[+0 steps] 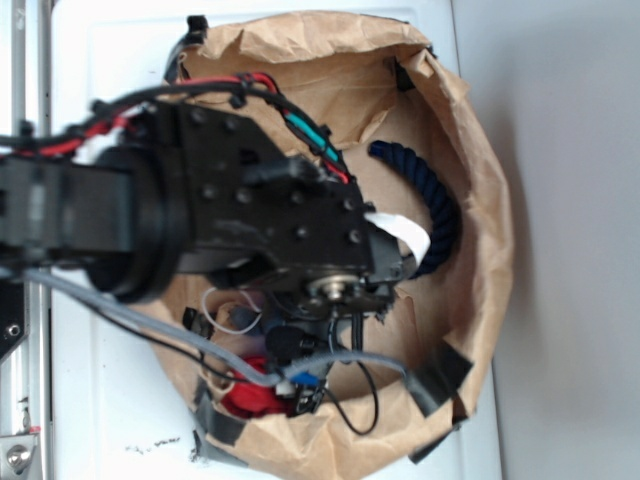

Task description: Grab the gray animal.

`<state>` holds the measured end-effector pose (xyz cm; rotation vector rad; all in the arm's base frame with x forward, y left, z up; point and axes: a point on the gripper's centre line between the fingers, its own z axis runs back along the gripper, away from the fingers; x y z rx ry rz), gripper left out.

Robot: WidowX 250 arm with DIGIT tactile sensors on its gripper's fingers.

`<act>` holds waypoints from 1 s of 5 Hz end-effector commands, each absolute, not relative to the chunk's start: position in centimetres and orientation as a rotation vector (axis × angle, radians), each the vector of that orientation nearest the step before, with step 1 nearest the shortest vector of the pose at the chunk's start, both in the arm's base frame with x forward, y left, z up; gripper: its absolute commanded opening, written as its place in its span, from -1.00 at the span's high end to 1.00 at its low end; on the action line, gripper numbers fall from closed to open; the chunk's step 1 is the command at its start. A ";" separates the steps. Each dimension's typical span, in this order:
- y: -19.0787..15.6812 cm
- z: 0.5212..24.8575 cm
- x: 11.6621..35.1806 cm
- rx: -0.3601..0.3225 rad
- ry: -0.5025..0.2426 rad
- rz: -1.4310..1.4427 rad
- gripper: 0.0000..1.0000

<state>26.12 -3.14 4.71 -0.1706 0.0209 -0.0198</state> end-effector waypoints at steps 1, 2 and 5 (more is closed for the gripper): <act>-2.7 6.0 27.1 -0.161 -0.067 0.017 1.00; -1.9 6.7 26.4 -0.181 -0.113 0.040 1.00; 3.3 14.1 23.8 -0.215 -0.251 0.265 1.00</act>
